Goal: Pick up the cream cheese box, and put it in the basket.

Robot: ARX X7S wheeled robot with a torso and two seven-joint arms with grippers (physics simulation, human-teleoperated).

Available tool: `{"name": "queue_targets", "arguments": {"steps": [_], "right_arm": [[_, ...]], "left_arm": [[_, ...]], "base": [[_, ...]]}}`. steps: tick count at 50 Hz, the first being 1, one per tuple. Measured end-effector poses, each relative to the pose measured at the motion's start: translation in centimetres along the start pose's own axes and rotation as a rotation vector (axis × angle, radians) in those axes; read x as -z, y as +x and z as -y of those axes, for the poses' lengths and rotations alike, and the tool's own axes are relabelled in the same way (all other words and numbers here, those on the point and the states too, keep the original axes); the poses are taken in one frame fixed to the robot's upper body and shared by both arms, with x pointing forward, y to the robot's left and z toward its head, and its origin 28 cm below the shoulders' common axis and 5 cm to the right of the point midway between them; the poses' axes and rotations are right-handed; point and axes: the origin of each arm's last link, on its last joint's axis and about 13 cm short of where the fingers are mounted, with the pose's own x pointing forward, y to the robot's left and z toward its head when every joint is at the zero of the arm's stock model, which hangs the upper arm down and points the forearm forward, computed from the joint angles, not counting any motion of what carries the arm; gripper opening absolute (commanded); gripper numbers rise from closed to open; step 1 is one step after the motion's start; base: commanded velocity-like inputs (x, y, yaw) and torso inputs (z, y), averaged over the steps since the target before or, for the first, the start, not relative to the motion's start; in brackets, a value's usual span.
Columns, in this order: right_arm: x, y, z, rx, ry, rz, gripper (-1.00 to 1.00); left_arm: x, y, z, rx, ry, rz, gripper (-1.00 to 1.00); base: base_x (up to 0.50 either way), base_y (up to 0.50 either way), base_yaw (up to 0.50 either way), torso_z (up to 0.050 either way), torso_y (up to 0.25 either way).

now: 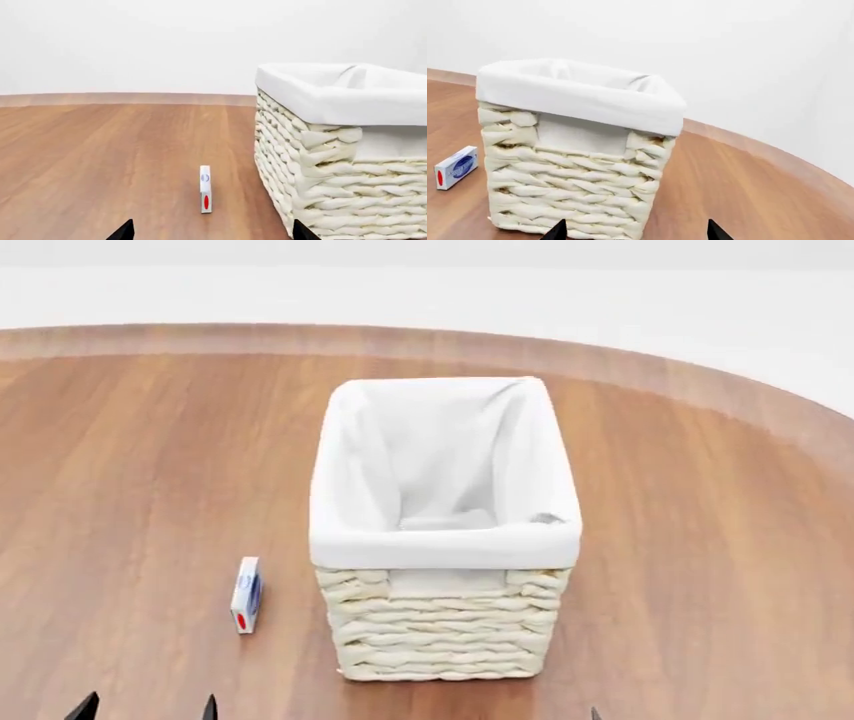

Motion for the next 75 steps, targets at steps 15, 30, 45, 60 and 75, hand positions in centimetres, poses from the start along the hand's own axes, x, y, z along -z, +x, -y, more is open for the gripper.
{"name": "queue_targets", "arguments": {"steps": [15,30,45,60,75], "right_arm": [[-0.04,0.03,0.03,0.001,0.005,-0.005,1.0],[0.0,0.08,-0.01,0.003,0.012,-0.01,1.0],[0.13,-0.02,-0.15,-0.008,0.014,-0.013,1.0],[0.28,0.13,-0.27,-0.012,0.014,-0.03,1.0],[0.34,0.18,-0.32,-0.014,0.016,-0.032,1.0]], "left_arm": [[-0.02,0.01,-0.01,-0.002,0.001,0.001,1.0],[-0.05,0.01,-0.04,-0.005,-0.002,0.003,1.0],[0.11,-0.02,-0.06,-0.005,-0.003,-0.001,1.0],[0.13,0.06,-0.04,-0.006,-0.002,-0.001,1.0],[0.09,0.1,-0.05,-0.014,-0.006,-0.007,1.0]], "base": [[0.26,0.0,0.0,0.0,0.0],[0.03,0.0,0.0,0.0,0.0],[0.18,0.0,0.0,0.0,0.0],[0.08,0.0,0.0,0.0,0.001],[0.0,0.0,0.0,0.0,0.0]]}}
